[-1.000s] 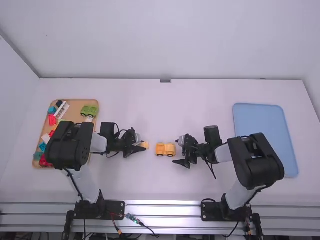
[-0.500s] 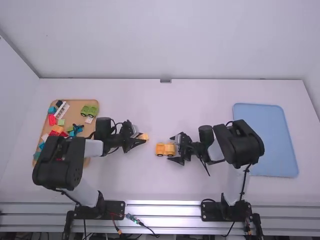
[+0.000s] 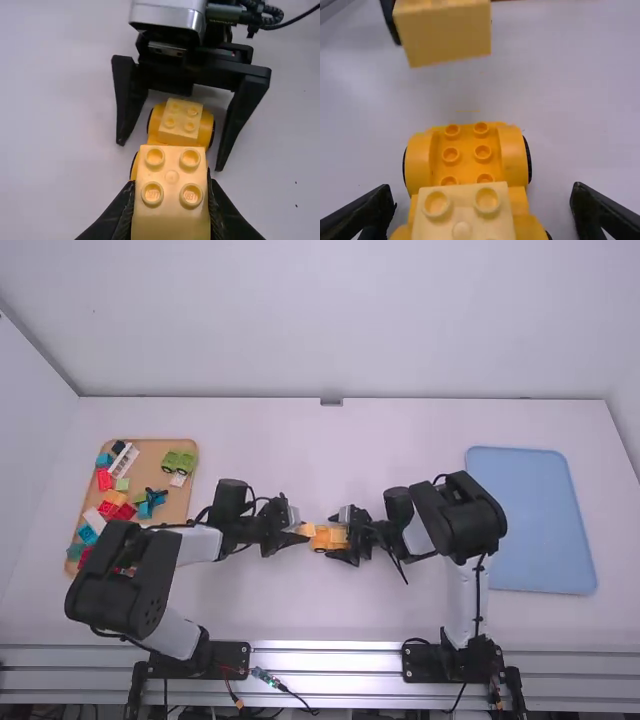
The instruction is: Assemble lego blocks to make yellow taxi
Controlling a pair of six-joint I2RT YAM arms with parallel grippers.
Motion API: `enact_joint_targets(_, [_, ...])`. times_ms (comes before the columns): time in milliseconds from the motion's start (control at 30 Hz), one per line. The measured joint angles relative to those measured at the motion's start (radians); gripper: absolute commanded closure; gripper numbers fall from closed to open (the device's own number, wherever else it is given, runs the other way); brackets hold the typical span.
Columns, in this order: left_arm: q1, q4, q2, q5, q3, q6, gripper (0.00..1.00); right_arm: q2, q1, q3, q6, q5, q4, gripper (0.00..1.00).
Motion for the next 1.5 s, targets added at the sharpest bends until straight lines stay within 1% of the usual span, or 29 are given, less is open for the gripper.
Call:
enact_joint_targets(33, [-0.006,0.0,0.0,-0.006,0.0,0.002,0.98,0.0,0.0,0.0,-0.001,0.0,0.004,0.2])
enact_joint_targets(67, [-0.016,0.005,0.0,-0.014,0.0,0.007,0.98,0.0,0.0,-0.002,-0.006,0.0,0.009,0.27])
enact_joint_targets(100, [-0.023,0.017,0.0,-0.02,-0.001,0.01,0.98,0.0,0.0,-0.005,-0.015,-0.001,0.011,0.32])
enact_joint_targets(133, [-0.031,0.033,0.0,-0.025,-0.001,0.012,0.98,0.0,0.0,-0.009,-0.02,-0.003,0.009,0.4])
enact_joint_targets(200, [-0.046,0.066,0.002,-0.037,-0.001,0.014,0.98,0.0,0.0,-0.015,-0.028,-0.006,0.008,0.52])
enact_joint_targets(233, [-0.054,0.084,0.008,-0.045,-0.001,0.014,0.98,0.0,0.0,-0.016,-0.032,-0.005,0.007,0.56])
enact_joint_targets(267, [-0.06,0.092,0.016,-0.05,-0.001,0.014,0.98,0.0,0.0,-0.018,-0.033,-0.005,0.008,0.57])
enact_joint_targets(500, [-0.077,0.124,0.069,-0.056,-0.001,0.026,0.98,0.0,0.0,-0.018,-0.046,-0.007,0.004,0.58])
enact_joint_targets(667, [-0.078,0.089,0.104,-0.056,0.004,0.035,0.98,0.0,0.0,-0.018,-0.062,-0.029,-0.016,0.58])
enact_joint_targets(833, [-0.084,0.029,0.138,-0.042,0.047,0.072,0.98,0.0,0.0,-0.018,-0.09,-0.053,-0.048,0.59])
enact_joint_targets(933, [-0.09,-0.003,0.153,-0.034,0.084,0.095,0.98,0.0,0.0,0.01,-0.121,-0.09,-0.14,0.6])
enact_joint_targets(967, [-0.09,-0.006,0.154,-0.031,0.087,0.1,0.98,0.0,0.0,0.016,-0.128,-0.096,-0.158,0.6])
enact_joint_targets(1067, [-0.09,-0.044,0.155,-0.01,0.092,0.143,0.98,0.0,0.0,0.065,-0.188,-0.134,-0.293,0.61])
enact_joint_targets(1100, [-0.09,-0.045,0.155,-0.01,0.092,0.144,0.98,0.0,0.0,0.068,-0.192,-0.135,-0.301,0.61])
enact_joint_targets(1200, [-0.09,-0.057,0.155,-0.011,0.092,0.163,0.98,0.0,0.0,0.111,-0.262,-0.158,-0.422,0.62])
enact_joint_targets(1300, [-0.09,-0.06,0.155,-0.01,0.092,0.169,0.98,0.0,0.0,0.131,-0.312,-0.167,-0.48,0.62])
enact_joint_targets(1500, [-0.09,-0.042,0.155,-0.01,0.092,0.117,0.98,0.0,0.0,0.132,-0.35,-0.162,-0.484,0.62])
